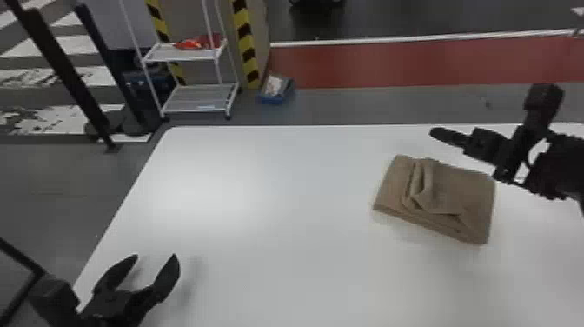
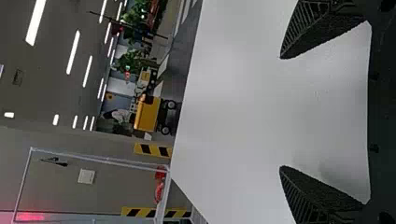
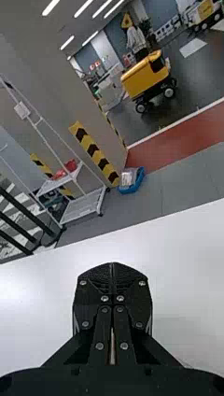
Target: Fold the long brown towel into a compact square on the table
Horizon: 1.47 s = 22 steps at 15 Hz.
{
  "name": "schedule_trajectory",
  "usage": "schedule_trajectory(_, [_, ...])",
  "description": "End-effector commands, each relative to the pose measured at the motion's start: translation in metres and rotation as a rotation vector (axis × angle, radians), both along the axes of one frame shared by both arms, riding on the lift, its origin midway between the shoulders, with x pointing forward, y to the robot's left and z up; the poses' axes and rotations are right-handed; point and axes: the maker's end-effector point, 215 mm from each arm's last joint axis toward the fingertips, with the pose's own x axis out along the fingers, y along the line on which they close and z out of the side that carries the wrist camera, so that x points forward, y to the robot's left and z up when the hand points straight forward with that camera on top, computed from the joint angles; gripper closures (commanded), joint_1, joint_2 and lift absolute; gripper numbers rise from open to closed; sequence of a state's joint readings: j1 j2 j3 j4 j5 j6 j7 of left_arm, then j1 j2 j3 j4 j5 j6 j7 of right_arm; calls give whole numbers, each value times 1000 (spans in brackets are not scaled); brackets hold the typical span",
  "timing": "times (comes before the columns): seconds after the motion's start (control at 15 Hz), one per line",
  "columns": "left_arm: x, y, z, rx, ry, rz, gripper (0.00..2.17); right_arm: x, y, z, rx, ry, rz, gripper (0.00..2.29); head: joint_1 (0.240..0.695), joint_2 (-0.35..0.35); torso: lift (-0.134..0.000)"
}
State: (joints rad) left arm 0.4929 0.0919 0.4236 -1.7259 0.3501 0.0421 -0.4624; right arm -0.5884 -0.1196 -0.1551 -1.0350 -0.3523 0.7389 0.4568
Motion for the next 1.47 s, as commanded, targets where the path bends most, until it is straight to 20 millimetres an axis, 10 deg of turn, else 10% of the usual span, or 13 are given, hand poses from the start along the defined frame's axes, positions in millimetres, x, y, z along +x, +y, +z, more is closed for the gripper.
schedule_trajectory(0.0, [-4,8,0,1,0,12,29,1,21,-12,-50,32,36,1781,695,185,-123])
schedule_trajectory(0.6, [-4,13,2,2,-6,3,29,-37,36,-54,-56,269,99,1777,695,236,-123])
schedule_trajectory(1.4, [-1,16,6,8,-15,2,36,-128,103,-57,50,409,312,1777,695,322,-123])
